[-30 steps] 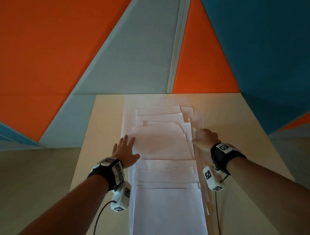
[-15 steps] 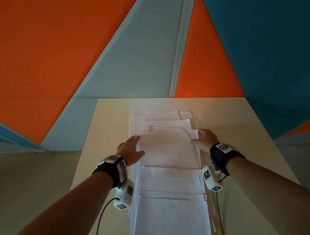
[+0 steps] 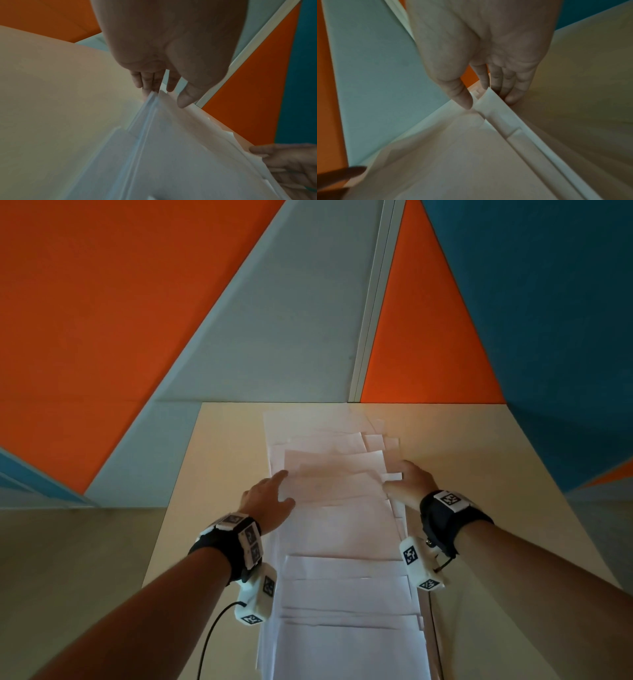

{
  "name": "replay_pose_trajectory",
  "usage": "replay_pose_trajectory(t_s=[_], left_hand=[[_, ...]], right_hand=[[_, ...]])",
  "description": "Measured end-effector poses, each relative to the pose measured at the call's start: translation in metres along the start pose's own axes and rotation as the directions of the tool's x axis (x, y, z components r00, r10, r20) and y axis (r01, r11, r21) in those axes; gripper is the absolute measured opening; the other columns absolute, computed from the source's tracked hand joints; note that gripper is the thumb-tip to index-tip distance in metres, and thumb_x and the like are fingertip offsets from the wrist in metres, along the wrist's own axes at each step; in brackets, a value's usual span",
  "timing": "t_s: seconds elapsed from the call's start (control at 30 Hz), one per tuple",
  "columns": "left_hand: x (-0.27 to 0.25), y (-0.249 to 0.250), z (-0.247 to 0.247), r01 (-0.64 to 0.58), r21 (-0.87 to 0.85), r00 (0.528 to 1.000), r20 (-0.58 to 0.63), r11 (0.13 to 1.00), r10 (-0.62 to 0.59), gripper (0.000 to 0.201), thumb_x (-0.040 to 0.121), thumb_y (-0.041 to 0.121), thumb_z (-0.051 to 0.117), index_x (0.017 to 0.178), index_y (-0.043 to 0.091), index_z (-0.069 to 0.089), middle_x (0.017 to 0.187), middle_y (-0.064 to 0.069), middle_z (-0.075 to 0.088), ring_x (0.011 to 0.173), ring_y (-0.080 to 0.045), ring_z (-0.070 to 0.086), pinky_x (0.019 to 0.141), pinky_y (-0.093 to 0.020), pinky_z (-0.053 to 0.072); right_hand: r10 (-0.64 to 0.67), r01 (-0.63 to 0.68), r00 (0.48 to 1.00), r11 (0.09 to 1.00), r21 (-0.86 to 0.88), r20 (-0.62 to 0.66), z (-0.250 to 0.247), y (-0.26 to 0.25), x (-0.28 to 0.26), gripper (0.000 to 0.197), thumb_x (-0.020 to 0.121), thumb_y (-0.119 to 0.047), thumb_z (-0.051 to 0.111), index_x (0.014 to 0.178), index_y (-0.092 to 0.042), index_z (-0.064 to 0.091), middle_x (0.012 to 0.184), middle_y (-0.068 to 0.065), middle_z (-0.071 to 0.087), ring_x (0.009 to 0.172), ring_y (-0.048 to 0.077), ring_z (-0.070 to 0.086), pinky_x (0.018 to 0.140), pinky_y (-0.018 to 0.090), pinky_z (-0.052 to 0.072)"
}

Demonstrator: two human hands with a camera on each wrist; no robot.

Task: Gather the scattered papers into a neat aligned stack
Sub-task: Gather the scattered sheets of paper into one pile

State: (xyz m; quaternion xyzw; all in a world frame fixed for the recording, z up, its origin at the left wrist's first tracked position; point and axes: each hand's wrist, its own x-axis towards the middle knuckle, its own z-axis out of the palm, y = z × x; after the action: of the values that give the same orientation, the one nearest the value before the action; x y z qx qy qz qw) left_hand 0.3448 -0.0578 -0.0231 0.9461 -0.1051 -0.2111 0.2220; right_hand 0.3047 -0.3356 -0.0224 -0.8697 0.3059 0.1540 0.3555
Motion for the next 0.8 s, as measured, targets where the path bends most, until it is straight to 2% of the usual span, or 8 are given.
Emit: replay_pose_trajectory(t_s=[0.13, 0.27, 0.33, 0.4, 0.53, 0.6, 0.7, 0.8], left_hand=[[0.004, -0.006, 0.001, 0.016, 0.082, 0.999, 0.043, 0.997, -0.019, 0.071, 0.092, 0.034, 0.052, 0.153, 0.024, 0.016, 0.161, -0.004, 0.018, 0.146, -0.023, 0.024, 0.118, -0.042, 0.021], [0.007, -0.001, 0.007, 0.003, 0.125, 1.000, 0.029, 0.992, -0.006, 0.065, 0.091, 0.037, 0.051, 0.150, 0.024, 0.025, 0.156, -0.003, 0.030, 0.142, -0.022, 0.031, 0.115, -0.041, 0.023], [0.011, 0.001, 0.003, 0.032, 0.115, 0.999, -0.015, 0.993, -0.031, 0.060, 0.091, 0.037, 0.051, 0.147, 0.025, 0.031, 0.150, -0.005, 0.039, 0.136, -0.024, 0.039, 0.112, -0.042, 0.026], [0.016, -0.002, 0.000, 0.054, 0.116, 0.999, -0.010, 0.992, -0.053, 0.064, 0.091, 0.037, 0.051, 0.149, 0.024, 0.027, 0.155, -0.006, 0.030, 0.141, -0.025, 0.031, 0.114, -0.043, 0.023], [0.027, -0.007, 0.002, 0.040, 0.149, 0.990, 0.128, 0.988, -0.059, 0.079, 0.092, 0.045, 0.050, 0.154, 0.025, 0.006, 0.163, -0.006, -0.004, 0.151, -0.022, 0.000, 0.121, -0.042, 0.005], [0.029, -0.004, 0.004, 0.021, 0.151, 0.990, 0.137, 0.988, -0.042, 0.077, 0.092, 0.045, 0.050, 0.154, 0.025, 0.008, 0.163, -0.006, 0.001, 0.150, -0.022, 0.004, 0.121, -0.041, 0.008], [0.032, 0.002, -0.004, 0.007, 0.138, 0.999, 0.049, 0.990, -0.014, 0.067, 0.092, 0.042, 0.050, 0.151, 0.024, 0.023, 0.158, -0.005, 0.026, 0.145, -0.025, 0.025, 0.116, -0.044, 0.019], [0.036, 0.001, -0.009, 0.020, 0.153, 0.998, 0.061, 0.988, -0.029, 0.070, 0.092, 0.042, 0.051, 0.152, 0.025, 0.020, 0.160, -0.006, 0.016, 0.147, -0.025, 0.019, 0.118, -0.045, 0.015]], right_hand=[[0.028, -0.031, 0.999, 0.996, -0.084, -0.040, -0.008, 0.002, 0.010, 0.019, 0.076, -0.020, 0.059, 0.093, -0.012, 0.055, 0.094, 0.006, 0.059, 0.085, 0.028, 0.056, 0.052, 0.024, 0.034], [-0.034, 0.033, 0.999, 0.999, -0.023, -0.010, -0.004, -0.006, 0.005, 0.026, 0.084, -0.025, 0.063, 0.109, -0.018, 0.060, 0.102, 0.000, 0.057, 0.101, 0.025, 0.055, 0.079, 0.027, 0.043], [-0.045, 0.045, 0.999, 0.998, -0.054, 0.009, -0.004, -0.010, 0.008, 0.021, 0.084, -0.018, 0.061, 0.105, -0.016, 0.060, 0.100, 0.002, 0.058, 0.098, 0.025, 0.057, 0.078, 0.028, 0.044], [-0.046, 0.044, 0.999, 0.994, -0.105, -0.016, -0.009, -0.013, 0.013, 0.008, 0.081, -0.011, 0.060, 0.089, -0.009, 0.059, 0.090, 0.006, 0.059, 0.086, 0.025, 0.058, 0.069, 0.029, 0.047], [-0.088, 0.089, 0.996, 0.975, -0.206, 0.014, -0.011, -0.019, 0.019, 0.038, 0.080, -0.017, 0.065, 0.117, -0.009, 0.061, 0.115, 0.013, 0.063, 0.111, 0.035, 0.058, 0.095, 0.041, 0.050], [-0.120, 0.125, 0.992, 0.979, -0.163, 0.038, -0.007, -0.017, 0.021, 0.054, 0.079, -0.025, 0.067, 0.130, -0.015, 0.054, 0.122, 0.008, 0.057, 0.119, 0.032, 0.052, 0.097, 0.040, 0.047], [-0.174, 0.180, 0.980, 0.982, -0.050, 0.098, -0.008, -0.019, 0.021, 0.065, 0.080, -0.026, 0.066, 0.141, -0.027, 0.043, 0.128, -0.003, 0.054, 0.111, 0.020, 0.052, 0.079, 0.026, 0.043], [-0.174, 0.182, 0.982, 0.975, -0.128, 0.068, -0.015, -0.024, 0.027, 0.074, 0.080, -0.021, 0.067, 0.147, -0.019, 0.035, 0.140, 0.005, 0.051, 0.122, 0.026, 0.052, 0.087, 0.028, 0.042]])
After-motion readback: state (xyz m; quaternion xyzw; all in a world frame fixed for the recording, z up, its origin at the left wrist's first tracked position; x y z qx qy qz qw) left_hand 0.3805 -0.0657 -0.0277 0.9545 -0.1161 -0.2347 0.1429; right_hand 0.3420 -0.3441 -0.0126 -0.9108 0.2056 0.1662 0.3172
